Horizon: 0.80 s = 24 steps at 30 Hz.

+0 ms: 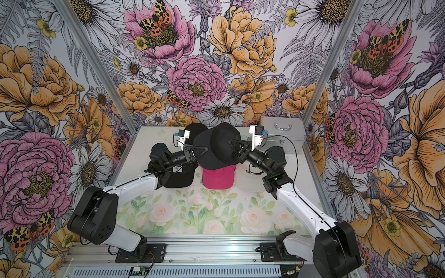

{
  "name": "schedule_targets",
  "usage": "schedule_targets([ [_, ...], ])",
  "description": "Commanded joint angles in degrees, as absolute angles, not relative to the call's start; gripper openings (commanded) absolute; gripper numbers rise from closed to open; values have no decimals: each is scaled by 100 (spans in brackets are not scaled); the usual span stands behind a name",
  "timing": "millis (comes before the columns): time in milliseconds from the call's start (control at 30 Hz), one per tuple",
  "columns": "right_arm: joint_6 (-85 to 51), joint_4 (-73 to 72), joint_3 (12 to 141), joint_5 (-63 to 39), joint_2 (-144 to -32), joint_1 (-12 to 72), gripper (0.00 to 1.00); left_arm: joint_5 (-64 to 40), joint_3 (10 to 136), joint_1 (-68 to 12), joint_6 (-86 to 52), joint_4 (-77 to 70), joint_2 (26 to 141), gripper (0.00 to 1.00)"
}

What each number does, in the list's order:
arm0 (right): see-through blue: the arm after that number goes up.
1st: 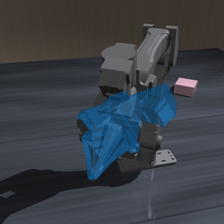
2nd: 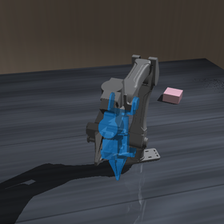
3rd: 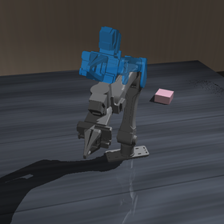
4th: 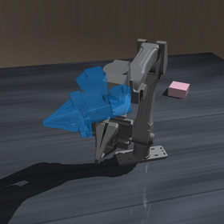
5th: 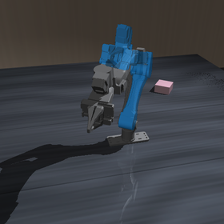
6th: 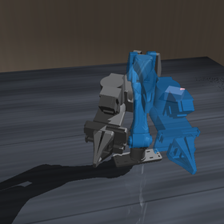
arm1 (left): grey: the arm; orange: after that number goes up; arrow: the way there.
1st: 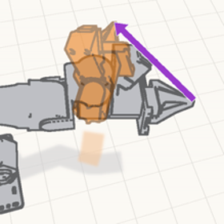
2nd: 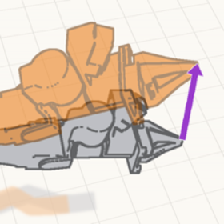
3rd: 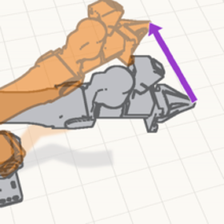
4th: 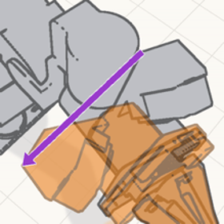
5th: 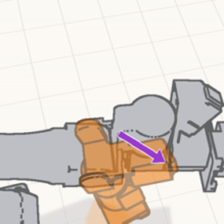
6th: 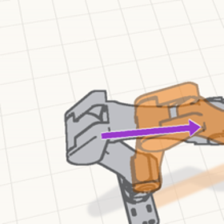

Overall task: Stack the baseball caps by color
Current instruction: Pick up the baseball cap from the center of the board.

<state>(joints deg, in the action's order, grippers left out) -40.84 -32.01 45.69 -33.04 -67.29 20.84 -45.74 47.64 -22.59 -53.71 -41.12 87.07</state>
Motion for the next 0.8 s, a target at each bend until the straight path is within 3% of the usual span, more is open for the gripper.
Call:
schedule_targets([
  [0, -3525, -3242, 4707, -3100, -6653, 2101, 0, -4390, 4436, -2131, -4624, -3982, 8796, 40],
  [33, -3149, -2918, 4806, -3171, -6668, 2114, 0, -4233, 4325, -2029, -4534, -3961, 8747, 65],
  [67, -2638, -2333, 4994, -3404, -6714, 2141, 0, -4057, 4196, -1873, -4462, -3927, 8675, 82],
  [133, -1494, -980, 5540, -3791, -6880, 2285, 0, -3924, 3954, -1501, -4316, -3920, 8464, 98],
  [300, 1321, 1950, 6604, -4098, -7380, 3007, 0, -4180, 3848, -1011, -2913, -3076, 7534, 99],
  [433, 2393, 2325, 6716, -4144, -7453, 3270, 0, -4196, 4143, -1056, -1086, -1524, 6723, 99],
  [633, 3608, 3692, 7372, -3811, -7812, 3542, 0, -5483, 4047, -1021, 949, -447, 5356, 99],
  [767, 4381, 3904, 7318, -3582, -7862, 3750, 0, -6094, 4602, -1558, 2911, 1810, 5299, 99],
])
